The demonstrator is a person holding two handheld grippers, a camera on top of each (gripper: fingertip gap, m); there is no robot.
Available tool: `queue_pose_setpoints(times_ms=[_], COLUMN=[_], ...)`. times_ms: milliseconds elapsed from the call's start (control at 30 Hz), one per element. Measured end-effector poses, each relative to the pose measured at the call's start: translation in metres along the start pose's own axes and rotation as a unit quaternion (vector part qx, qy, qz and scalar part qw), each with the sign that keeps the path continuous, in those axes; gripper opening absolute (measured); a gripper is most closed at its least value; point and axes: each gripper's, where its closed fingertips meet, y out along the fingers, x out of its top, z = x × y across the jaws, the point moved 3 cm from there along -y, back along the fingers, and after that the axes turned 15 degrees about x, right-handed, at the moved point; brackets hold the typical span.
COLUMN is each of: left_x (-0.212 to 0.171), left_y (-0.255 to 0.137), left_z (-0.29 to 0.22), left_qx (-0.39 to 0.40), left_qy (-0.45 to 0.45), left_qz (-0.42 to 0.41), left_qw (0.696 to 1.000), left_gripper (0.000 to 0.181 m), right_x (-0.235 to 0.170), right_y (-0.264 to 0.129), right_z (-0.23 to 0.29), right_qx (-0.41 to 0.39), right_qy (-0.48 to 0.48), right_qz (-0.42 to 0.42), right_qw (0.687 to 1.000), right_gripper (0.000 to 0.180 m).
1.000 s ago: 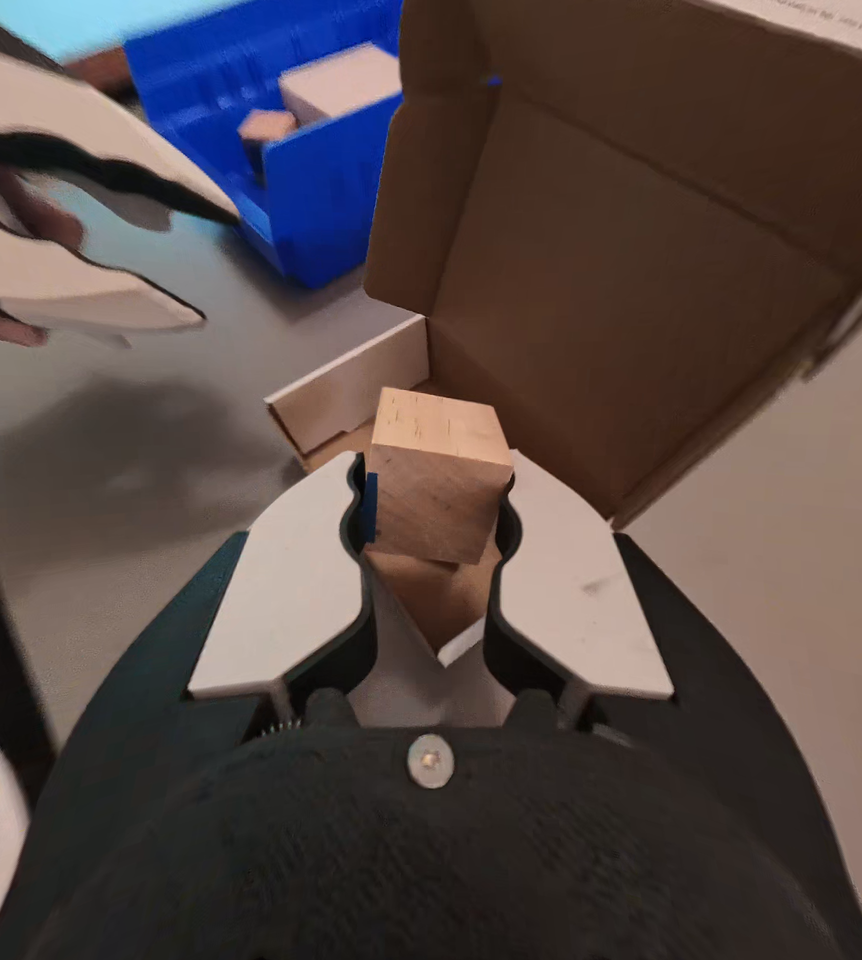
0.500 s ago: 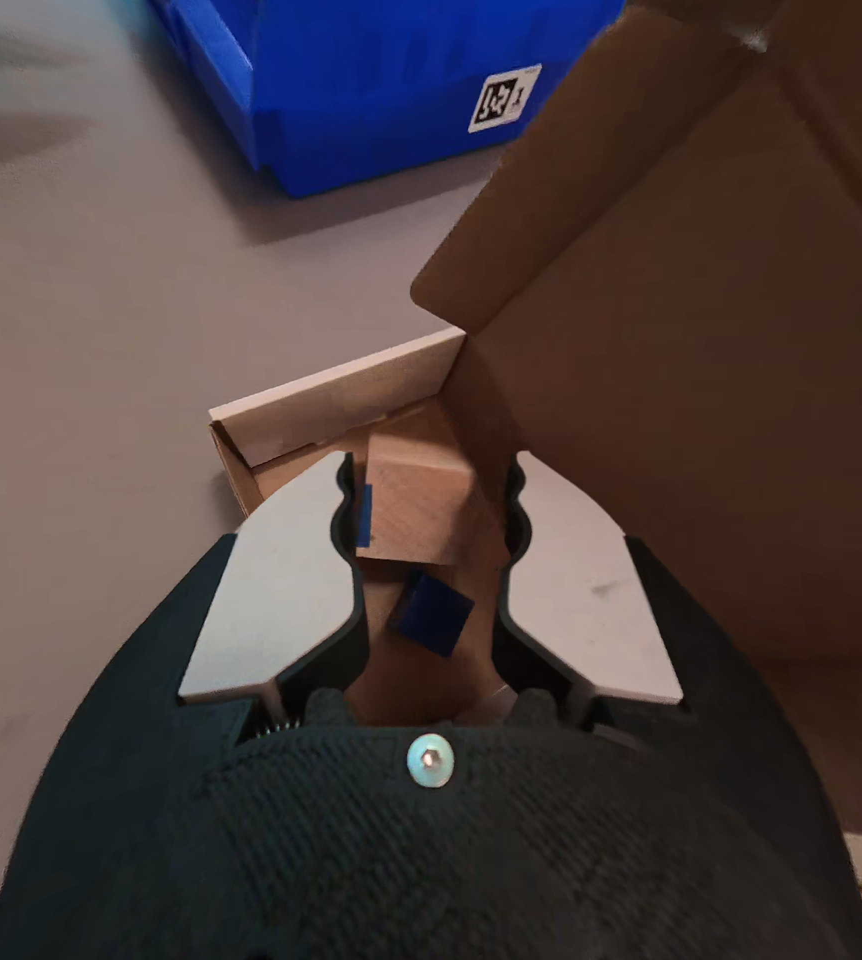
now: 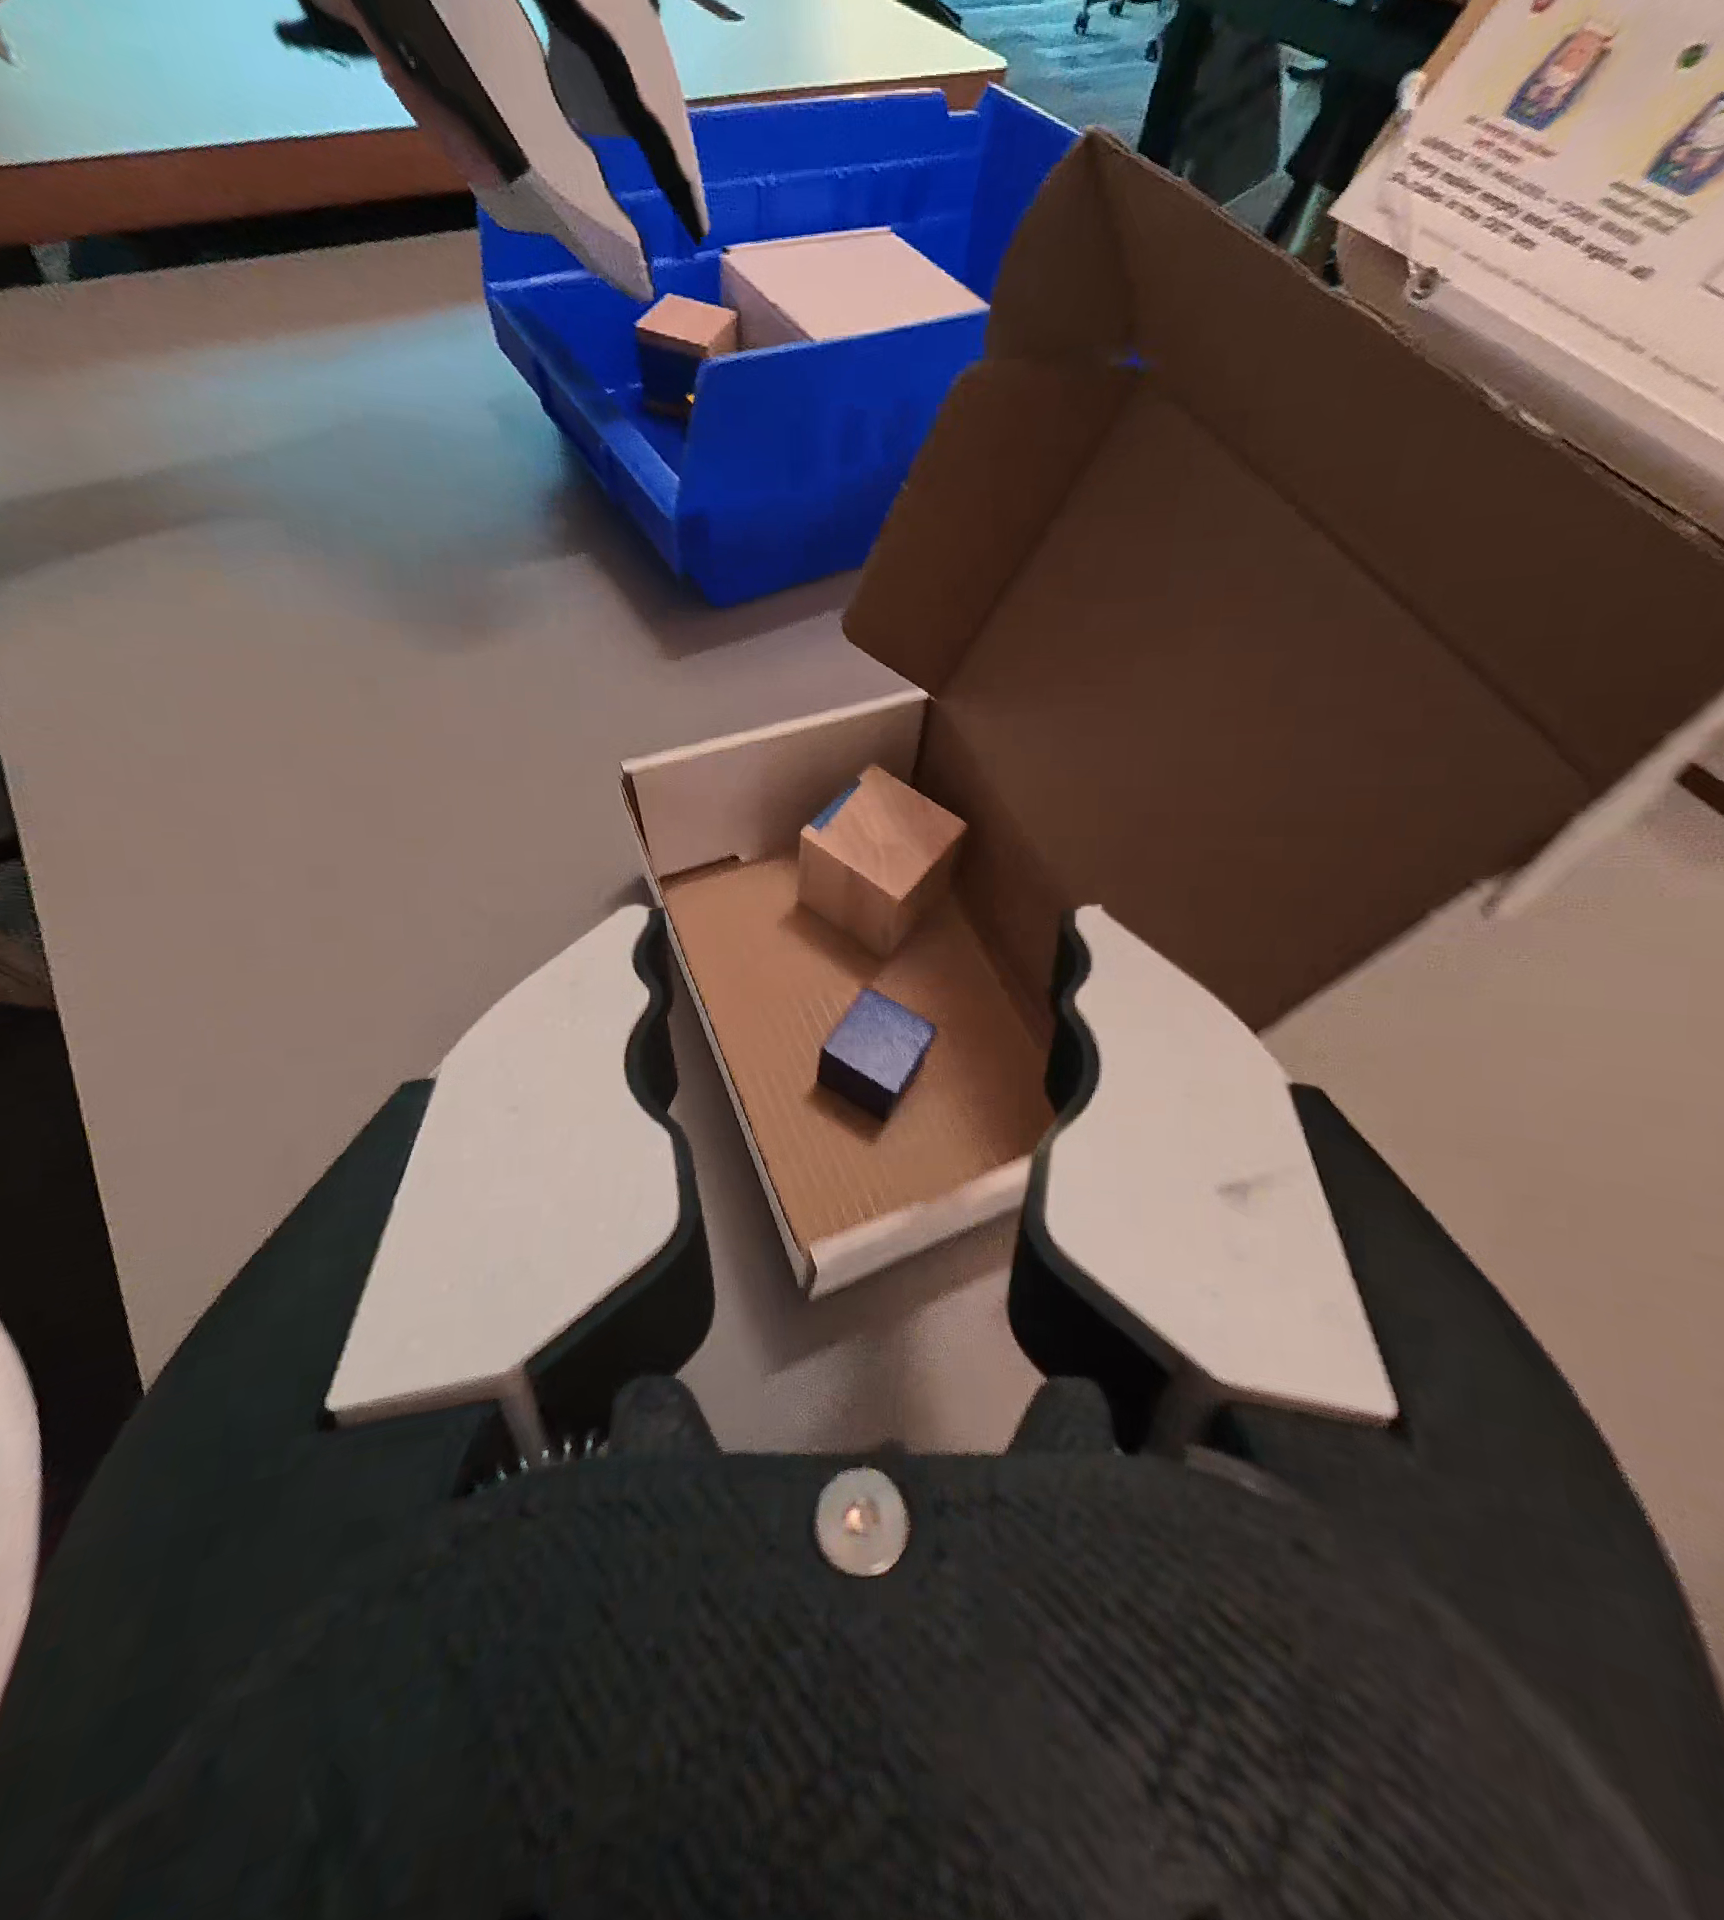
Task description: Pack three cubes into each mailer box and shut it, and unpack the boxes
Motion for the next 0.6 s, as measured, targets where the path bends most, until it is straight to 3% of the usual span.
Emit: queue_pose_setpoints(times_ms=[200, 333, 600], left_x=[-0.004, -0.019, -0.035], left_y=[0.021, 0.032, 0.052], left_z=[-0.005, 0.002, 0.002], left_qx=[-0.043, -0.062, -0.099], left_qy=[0.046, 0.079, 0.151], left_qz=[0.015, 0.06, 0.083], left_qw=[0.998, 0.993, 0.98], left_gripper=[0.031, 0.033, 0.05], right_x=[-0.031, -0.039, -0.049], right_y=[-0.025, -0.035, -0.022], right_z=[0.001, 0.002, 0.004], right_qx=[-0.035, -0.057, -0.046], right_qy=[0.021, 0.052, 0.095], right_qz=[0.006, -0.034, -0.064], right_qw=[0.999, 0.997, 0.992], right_gripper=[0.071, 0.07, 0.072])
